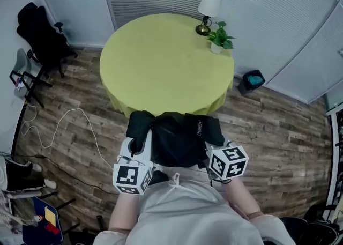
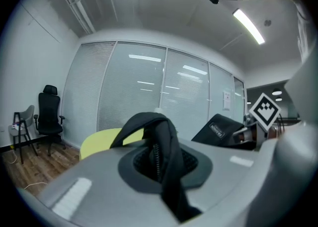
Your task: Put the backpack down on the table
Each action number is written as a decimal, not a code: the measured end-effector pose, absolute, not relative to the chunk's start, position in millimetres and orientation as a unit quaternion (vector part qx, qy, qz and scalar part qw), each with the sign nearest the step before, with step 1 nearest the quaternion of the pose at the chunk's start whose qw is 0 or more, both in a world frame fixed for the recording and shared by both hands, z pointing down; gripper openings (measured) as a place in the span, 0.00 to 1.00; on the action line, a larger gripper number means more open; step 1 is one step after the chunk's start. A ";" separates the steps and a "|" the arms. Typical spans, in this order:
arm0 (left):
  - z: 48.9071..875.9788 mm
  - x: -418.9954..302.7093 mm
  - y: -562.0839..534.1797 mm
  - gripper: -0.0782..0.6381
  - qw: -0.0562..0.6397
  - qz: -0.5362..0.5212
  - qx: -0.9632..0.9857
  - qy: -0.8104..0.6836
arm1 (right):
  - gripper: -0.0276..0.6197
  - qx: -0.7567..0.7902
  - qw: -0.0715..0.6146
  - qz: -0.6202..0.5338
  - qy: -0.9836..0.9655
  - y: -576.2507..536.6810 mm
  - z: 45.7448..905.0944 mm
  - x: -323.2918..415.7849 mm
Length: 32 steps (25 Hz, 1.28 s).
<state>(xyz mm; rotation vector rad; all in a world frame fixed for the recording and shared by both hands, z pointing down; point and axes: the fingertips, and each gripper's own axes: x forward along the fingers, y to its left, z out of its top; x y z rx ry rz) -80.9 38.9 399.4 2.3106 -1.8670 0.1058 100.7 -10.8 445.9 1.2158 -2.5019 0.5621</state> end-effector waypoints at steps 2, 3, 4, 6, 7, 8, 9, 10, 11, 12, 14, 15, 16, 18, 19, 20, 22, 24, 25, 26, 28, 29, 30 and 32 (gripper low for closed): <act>396.6 -106.7 20.9 0.15 0.081 0.035 0.786 -0.611 | 0.10 0.439 0.144 0.195 -0.865 -25.5 443.9 77.2; 396.0 -119.3 12.0 0.15 0.079 0.036 0.791 -0.606 | 0.10 0.446 0.141 0.196 -0.862 -32.6 444.1 65.8; 395.4 -131.3 3.1 0.15 0.077 0.037 0.795 -0.601 | 0.10 0.454 0.136 0.197 -0.858 -39.4 444.6 55.2; 394.1 -152.5 -14.4 0.15 0.074 0.042 0.799 -0.595 | 0.10 0.466 0.127 0.202 -0.852 -52.0 446.2 35.8; 393.8 -161.3 -22.5 0.15 0.074 0.044 0.799 -0.595 | 0.10 0.469 0.125 0.205 -0.850 -57.8 447.0 27.4; 393.9 -169.0 -30.1 0.15 0.076 0.046 0.799 -0.595 | 0.10 0.470 0.124 0.208 -0.848 -63.8 448.0 20.0; 394.5 -175.7 -37.2 0.15 0.079 0.046 0.799 -0.595 | 0.10 0.471 0.125 0.212 -0.847 -70.3 449.0 13.8; 395.6 -181.9 -44.1 0.15 0.083 0.046 0.798 -0.595 | 0.10 0.471 0.125 0.215 -0.846 -77.7 450.2 8.4; 396.8 -187.7 -51.0 0.15 0.086 0.046 0.798 -0.595 | 0.10 0.472 0.125 0.219 -0.845 -85.7 451.7 3.5; 398.3 -193.4 -57.8 0.15 0.089 0.047 0.798 -0.594 | 0.10 0.473 0.125 0.221 -0.843 -94.0 453.6 -1.2; 401.8 -204.0 -71.1 0.15 0.093 0.050 0.796 -0.596 | 0.10 0.475 0.126 0.227 -0.841 -109.6 458.4 -10.4; 403.8 -208.3 -77.9 0.15 0.095 0.052 0.795 -0.597 | 0.10 0.474 0.127 0.229 -0.840 -116.9 460.9 -14.6; 405.5 -211.8 -85.2 0.15 0.097 0.053 0.793 -0.599 | 0.10 0.473 0.129 0.230 -0.841 -124.5 463.0 -18.3; 407.6 -218.0 -102.1 0.15 0.099 0.054 0.790 -0.603 | 0.10 0.468 0.132 0.232 -0.842 -143.2 465.7 -24.4; 407.8 -221.1 -112.2 0.15 0.100 0.053 0.788 -0.605 | 0.10 0.465 0.133 0.232 -0.844 -154.5 465.8 -27.3; 407.3 -223.8 -123.3 0.15 0.100 0.052 0.786 -0.608 | 0.10 0.462 0.134 0.231 -0.846 -166.8 465.2 -30.2; 406.0 -227.6 -147.8 0.15 0.100 0.050 0.782 -0.613 | 0.10 0.456 0.134 0.228 -0.850 -193.6 463.2 -34.3; 405.1 -229.5 -172.4 0.15 0.099 0.050 0.779 -0.617 | 0.10 0.451 0.134 0.226 -0.853 -220.7 462.2 -36.9; 404.6 -230.7 -184.0 0.15 0.099 0.050 0.778 -0.618 | 0.10 0.450 0.134 0.226 -0.854 -233.5 461.8 -38.4; 404.0 -232.1 -195.5 0.15 0.098 0.051 0.777 -0.620 | 0.10 0.448 0.134 0.225 -0.855 -246.1 461.1 -40.2; 402.3 -235.5 -219.7 0.15 0.098 0.052 0.774 -0.623 | 0.10 0.444 0.135 0.223 -0.857 -271.9 459.1 -44.0; 401.3 -236.8 -233.0 0.15 0.098 0.052 0.773 -0.625 | 0.10 0.441 0.135 0.222 -0.859 -285.8 458.0 -45.3; 400.5 -237.3 -247.0 0.15 0.097 0.051 0.772 -0.626 | 0.10 0.439 0.137 0.221 -0.860 -300.6 457.3 -46.0; 399.8 -236.9 -275.5 0.15 0.096 0.051 0.770 -0.628 | 0.10 0.435 0.138 0.220 -0.862 -330.8 456.5 -45.8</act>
